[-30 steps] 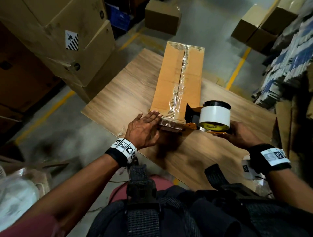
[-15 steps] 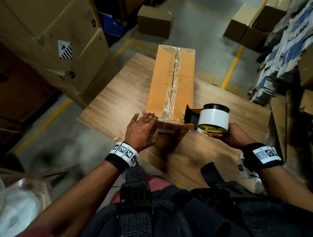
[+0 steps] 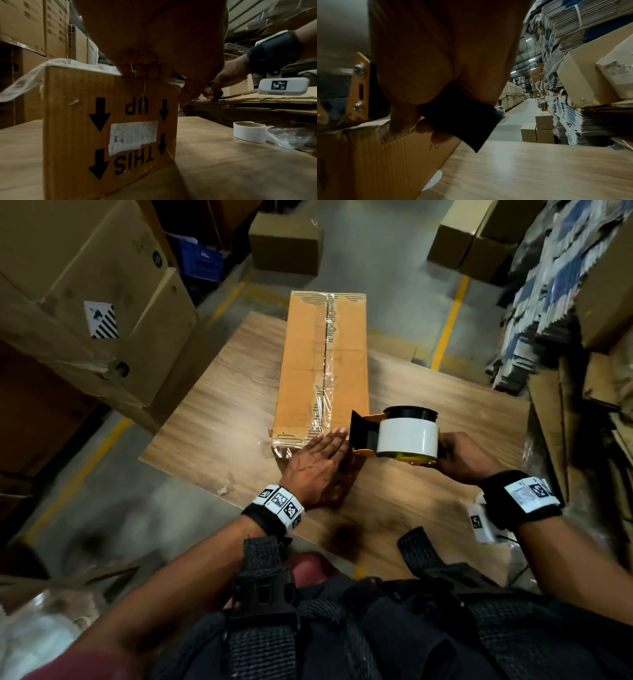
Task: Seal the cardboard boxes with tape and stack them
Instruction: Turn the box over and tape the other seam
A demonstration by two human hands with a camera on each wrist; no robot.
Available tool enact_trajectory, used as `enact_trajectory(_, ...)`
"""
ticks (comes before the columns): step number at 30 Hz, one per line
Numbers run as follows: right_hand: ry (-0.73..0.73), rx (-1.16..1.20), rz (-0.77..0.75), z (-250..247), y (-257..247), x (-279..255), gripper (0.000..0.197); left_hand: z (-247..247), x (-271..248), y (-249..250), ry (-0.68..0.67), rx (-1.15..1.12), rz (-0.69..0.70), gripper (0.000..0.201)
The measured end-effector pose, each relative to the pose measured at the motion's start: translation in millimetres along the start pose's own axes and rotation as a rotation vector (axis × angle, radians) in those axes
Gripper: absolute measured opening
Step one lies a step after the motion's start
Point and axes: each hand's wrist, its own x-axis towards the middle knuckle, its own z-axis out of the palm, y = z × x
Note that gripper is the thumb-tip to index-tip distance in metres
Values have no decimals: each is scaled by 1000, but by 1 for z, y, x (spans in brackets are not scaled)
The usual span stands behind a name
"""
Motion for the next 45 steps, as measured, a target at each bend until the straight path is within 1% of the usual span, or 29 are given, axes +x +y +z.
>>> enact_trajectory(2, 9, -10, 23, -10, 7, -5, 22, 5, -2, -1, 48, -25, -5, 86)
enact_trajectory(4, 6, -20, 99, -23, 17, -15, 15, 9, -4, -2, 106, -50, -15, 85)
enact_trajectory(6, -11, -23, 156, -35, 24, -27, 17, 9, -4, -1, 158, -68, -10, 82)
enact_trajectory(8, -37, -31, 180, -38, 27, -33, 19, 12, -3, 0, 201, -73, 3, 81)
enact_trajectory(12, -100, -41, 205, -10, 31, -23, 27, 16, -2, 0, 246, -86, 14, 81)
enact_trajectory(15, -163, 5, 173, 18, 29, -11, 30, 16, -1, -1, 238, -94, 16, 83)
enact_trajectory(19, -129, -16, 133, 31, 19, 1, 18, 19, -1, -3, 199, -91, 6, 84)
enact_trajectory(22, -79, -70, 112, 26, 17, 6, 17, 19, -1, -3, 182, -75, 5, 86)
enact_trajectory(28, -55, -141, 142, 14, 20, 1, 17, 19, -2, -4, 162, -69, -3, 89)
enact_trajectory(34, -14, -165, 156, 18, 16, -4, 19, 17, -2, -3, 150, -73, -14, 89)
enact_trajectory(38, 8, -207, 179, 18, 24, -4, 15, 14, -2, -2, 148, -56, -13, 89)
enact_trajectory(41, 31, -253, 194, 20, 29, 0, 15, 15, -1, -2, 117, -46, -33, 91)
enact_trajectory(45, 38, -259, 199, 25, 22, 0, 17, 16, 0, -3, 108, -38, -34, 92)
